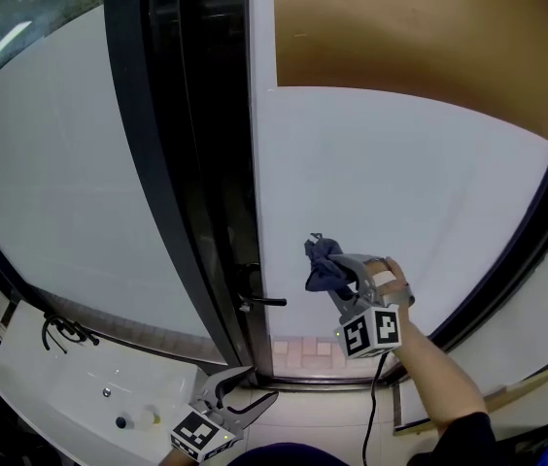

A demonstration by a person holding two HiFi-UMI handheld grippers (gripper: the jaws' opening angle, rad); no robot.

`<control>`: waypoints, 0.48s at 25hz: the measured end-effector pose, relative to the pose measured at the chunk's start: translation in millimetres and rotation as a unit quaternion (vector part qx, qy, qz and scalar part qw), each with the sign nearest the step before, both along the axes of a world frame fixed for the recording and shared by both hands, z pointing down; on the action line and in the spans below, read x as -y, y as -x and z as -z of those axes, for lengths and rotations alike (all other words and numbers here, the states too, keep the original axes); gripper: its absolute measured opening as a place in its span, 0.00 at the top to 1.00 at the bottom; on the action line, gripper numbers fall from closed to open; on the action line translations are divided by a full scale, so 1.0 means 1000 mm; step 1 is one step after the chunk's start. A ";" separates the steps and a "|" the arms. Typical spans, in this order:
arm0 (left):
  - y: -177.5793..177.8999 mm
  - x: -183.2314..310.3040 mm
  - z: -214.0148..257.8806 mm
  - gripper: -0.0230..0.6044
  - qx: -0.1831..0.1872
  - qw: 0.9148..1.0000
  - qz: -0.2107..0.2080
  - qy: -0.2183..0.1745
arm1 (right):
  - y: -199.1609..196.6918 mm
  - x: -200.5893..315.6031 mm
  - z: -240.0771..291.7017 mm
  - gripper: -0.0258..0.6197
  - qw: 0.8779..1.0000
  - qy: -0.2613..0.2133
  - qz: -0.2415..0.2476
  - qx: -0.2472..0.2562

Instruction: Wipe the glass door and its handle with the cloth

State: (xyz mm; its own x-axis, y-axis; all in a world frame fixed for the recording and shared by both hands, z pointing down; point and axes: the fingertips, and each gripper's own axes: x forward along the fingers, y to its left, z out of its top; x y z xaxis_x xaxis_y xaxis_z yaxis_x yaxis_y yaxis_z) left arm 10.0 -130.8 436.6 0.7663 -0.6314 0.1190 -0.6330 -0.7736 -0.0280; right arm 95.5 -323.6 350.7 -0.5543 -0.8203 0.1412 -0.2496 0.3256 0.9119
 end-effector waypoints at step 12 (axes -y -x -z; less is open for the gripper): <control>0.009 -0.007 -0.001 0.58 -0.005 1.000 0.021 0.004 | 0.105 0.038 -0.032 0.76 0.994 -0.026 0.047 -0.092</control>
State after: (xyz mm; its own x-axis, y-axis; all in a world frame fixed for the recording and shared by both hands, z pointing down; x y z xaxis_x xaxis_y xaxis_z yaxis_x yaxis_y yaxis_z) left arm 0.6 -123.8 437.5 0.7397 -0.6627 0.1169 -0.6657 -0.7460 -0.0162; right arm -9.1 -361.1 383.0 -0.5982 -0.7747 0.2052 -0.0480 0.2902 0.9558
